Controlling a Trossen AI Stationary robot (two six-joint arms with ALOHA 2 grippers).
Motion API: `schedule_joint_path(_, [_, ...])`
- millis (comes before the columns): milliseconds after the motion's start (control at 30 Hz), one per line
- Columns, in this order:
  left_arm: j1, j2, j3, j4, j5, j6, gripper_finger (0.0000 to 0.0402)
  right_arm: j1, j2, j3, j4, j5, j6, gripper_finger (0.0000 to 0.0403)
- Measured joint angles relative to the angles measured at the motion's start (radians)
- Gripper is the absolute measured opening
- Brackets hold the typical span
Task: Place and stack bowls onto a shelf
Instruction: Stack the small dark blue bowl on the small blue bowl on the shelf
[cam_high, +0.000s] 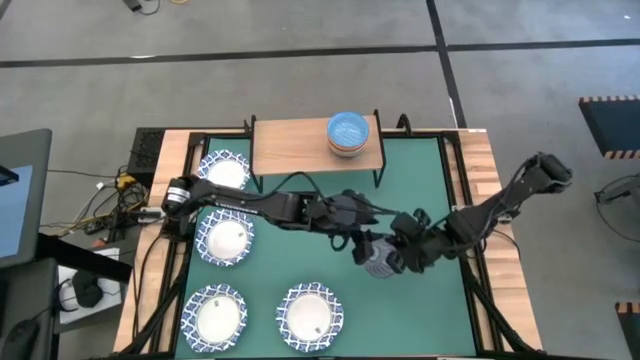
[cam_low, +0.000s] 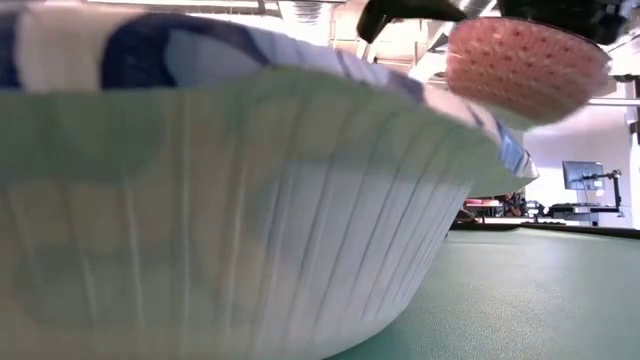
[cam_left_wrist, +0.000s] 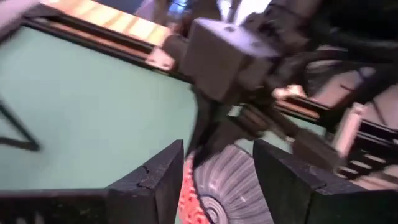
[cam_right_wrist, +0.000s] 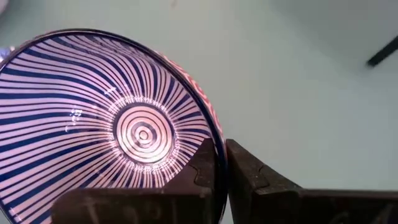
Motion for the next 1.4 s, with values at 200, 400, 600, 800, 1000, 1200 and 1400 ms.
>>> schedule_joint_path(200, [0.007, 0.0, -0.001, -0.096, -0.026, 0.036, 0.0169, -0.049, 0.0, 0.072, -0.059, 0.008, -0.111, 0.0039])
schedule_joint_path(400, [0.012, 0.008, -0.001, -0.137, -0.003, 0.039, 0.0144, -0.075, 0.0, 0.137, -0.14, 0.014, -0.203, 0.0039])
schedule_joint_path(600, [0.025, 0.008, 0.002, -0.153, -0.008, 0.044, 0.0088, -0.094, 0.002, 0.196, -0.202, 0.01, -0.228, 0.0046])
schedule_joint_path(800, [0.047, 0.007, 0.002, -0.165, 0.0, 0.05, 0.0013, -0.094, 0.002, 0.256, -0.274, 0.006, -0.231, 0.0053])
schedule_joint_path(1000, [0.075, 0.006, 0.003, -0.16, 0.024, 0.084, 0.0002, -0.108, 0.002, 0.309, -0.338, 0.02, -0.242, 0.0054])
schedule_joint_path(1200, [0.116, 0.01, 0.0, -0.155, 0.06, 0.097, 0.0007, -0.175, 0.02, 0.298, -0.357, 0.039, -0.268, 0.0055])
schedule_joint_path(1400, [0.137, 0.02, 0.039, -0.182, 0.066, 0.123, 0.0061, -0.22, 0.06, 0.281, -0.38, 0.02, -0.27, 0.0054])
